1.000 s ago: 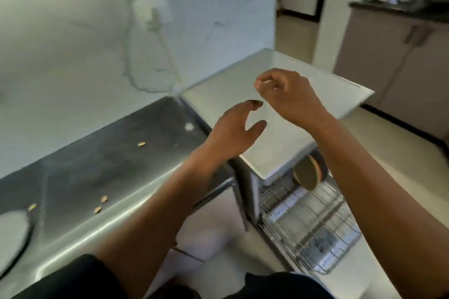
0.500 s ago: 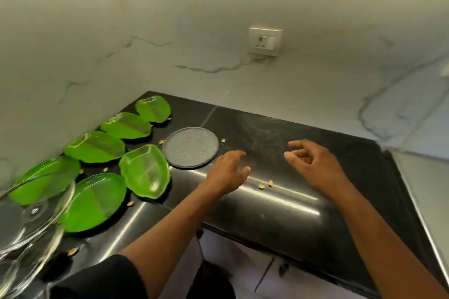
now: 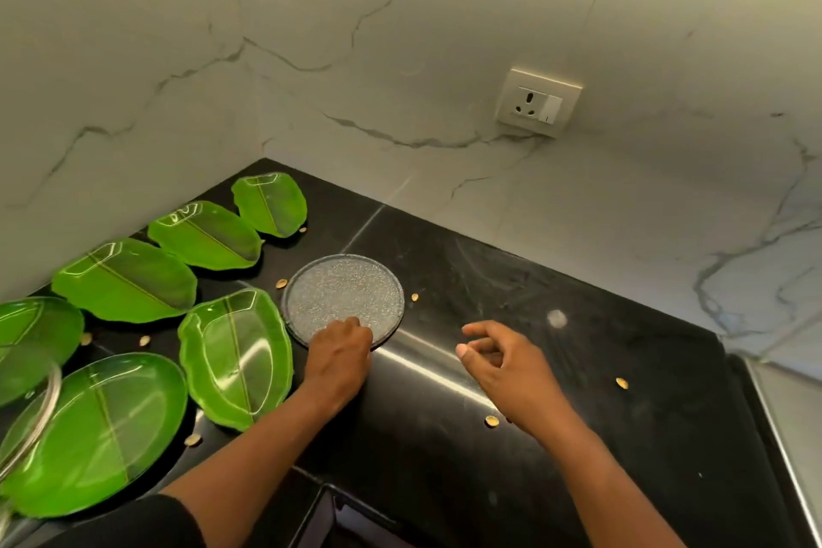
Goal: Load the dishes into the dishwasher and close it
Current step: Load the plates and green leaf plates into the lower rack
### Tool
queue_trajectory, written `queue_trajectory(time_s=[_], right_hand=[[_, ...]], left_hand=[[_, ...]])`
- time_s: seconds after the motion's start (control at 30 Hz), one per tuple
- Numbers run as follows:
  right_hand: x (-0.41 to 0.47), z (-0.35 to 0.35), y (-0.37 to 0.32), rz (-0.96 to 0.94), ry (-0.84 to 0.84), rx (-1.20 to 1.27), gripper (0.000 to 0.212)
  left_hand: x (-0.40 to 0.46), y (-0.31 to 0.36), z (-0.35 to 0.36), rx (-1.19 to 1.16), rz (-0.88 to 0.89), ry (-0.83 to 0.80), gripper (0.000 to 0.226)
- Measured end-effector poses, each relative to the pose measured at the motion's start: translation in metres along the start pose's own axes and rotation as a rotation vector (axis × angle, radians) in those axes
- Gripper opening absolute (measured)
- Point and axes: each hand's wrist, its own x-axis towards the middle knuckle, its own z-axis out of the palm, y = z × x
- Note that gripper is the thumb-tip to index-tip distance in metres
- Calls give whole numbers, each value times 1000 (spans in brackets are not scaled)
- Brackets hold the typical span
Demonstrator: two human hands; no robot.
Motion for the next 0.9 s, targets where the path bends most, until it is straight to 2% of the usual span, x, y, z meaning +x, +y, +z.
queue_trajectory(time_s=[0.13, 0.23, 0.4, 0.53, 0.63, 0.77, 0.83, 0.9], right_hand=[[10, -5, 2, 40, 16, 4, 22], [19, -5, 2, 90, 23, 63, 19], [31, -2, -4, 324, -126, 666, 25], [38, -2, -10, 345, -142, 788, 37], [40, -8, -19, 357, -179, 926, 56], [38, -39, -25, 356, -250, 1191, 81], [31, -61, -17, 312, -197, 1258, 76], [14, -87, 1, 285, -43, 1284, 63]], left_hand=[[7, -1, -5, -1, 66, 13, 12], [17, 2, -18, -24, 92, 105, 16], [40, 10, -57, -86, 91, 266, 14], [51, 12, -95, -176, 134, 335, 11], [48, 28, -122, -222, 303, 364, 13], [35, 64, -154, -248, 615, 437, 15], [27, 83, -163, -237, 787, 450, 11], [17, 104, -165, -212, 941, 460, 14]])
